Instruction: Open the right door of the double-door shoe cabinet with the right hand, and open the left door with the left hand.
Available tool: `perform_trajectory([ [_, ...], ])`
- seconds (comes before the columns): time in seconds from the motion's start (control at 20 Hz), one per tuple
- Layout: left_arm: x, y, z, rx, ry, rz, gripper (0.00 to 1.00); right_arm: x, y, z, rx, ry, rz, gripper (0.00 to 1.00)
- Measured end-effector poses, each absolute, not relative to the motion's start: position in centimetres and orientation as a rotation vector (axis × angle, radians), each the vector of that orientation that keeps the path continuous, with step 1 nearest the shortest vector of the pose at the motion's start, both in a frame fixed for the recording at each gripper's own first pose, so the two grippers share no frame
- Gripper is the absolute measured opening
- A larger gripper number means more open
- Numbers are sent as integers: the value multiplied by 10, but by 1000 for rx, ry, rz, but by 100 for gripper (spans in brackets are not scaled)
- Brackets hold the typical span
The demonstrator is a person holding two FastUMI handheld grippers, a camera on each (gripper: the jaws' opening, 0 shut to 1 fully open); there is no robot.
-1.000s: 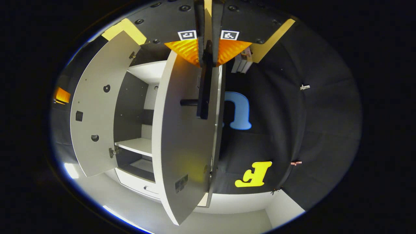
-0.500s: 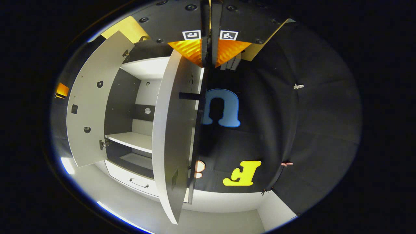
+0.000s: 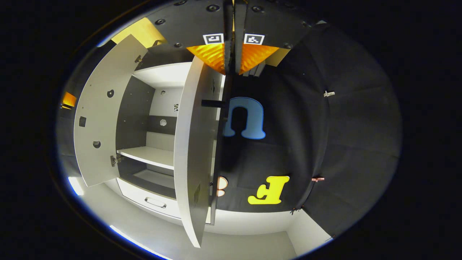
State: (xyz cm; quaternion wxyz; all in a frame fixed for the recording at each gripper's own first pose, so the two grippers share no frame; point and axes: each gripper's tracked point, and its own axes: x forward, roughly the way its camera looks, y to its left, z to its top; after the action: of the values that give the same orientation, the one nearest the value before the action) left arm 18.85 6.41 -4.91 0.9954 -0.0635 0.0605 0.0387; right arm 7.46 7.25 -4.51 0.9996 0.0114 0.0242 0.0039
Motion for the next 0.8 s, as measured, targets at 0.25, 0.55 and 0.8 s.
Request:
perform_trajectory([
  [0.25,173,53,-41,-86,122,90,7,73,73,-46,16,54,16,98],
  [0.55,149,28,-17,-34,86,95,38,75,70,-44,31,52,16,98],
  [0.8,130,-1,6,-2,42,83,76,79,64,-44,34,54,11,98],
])
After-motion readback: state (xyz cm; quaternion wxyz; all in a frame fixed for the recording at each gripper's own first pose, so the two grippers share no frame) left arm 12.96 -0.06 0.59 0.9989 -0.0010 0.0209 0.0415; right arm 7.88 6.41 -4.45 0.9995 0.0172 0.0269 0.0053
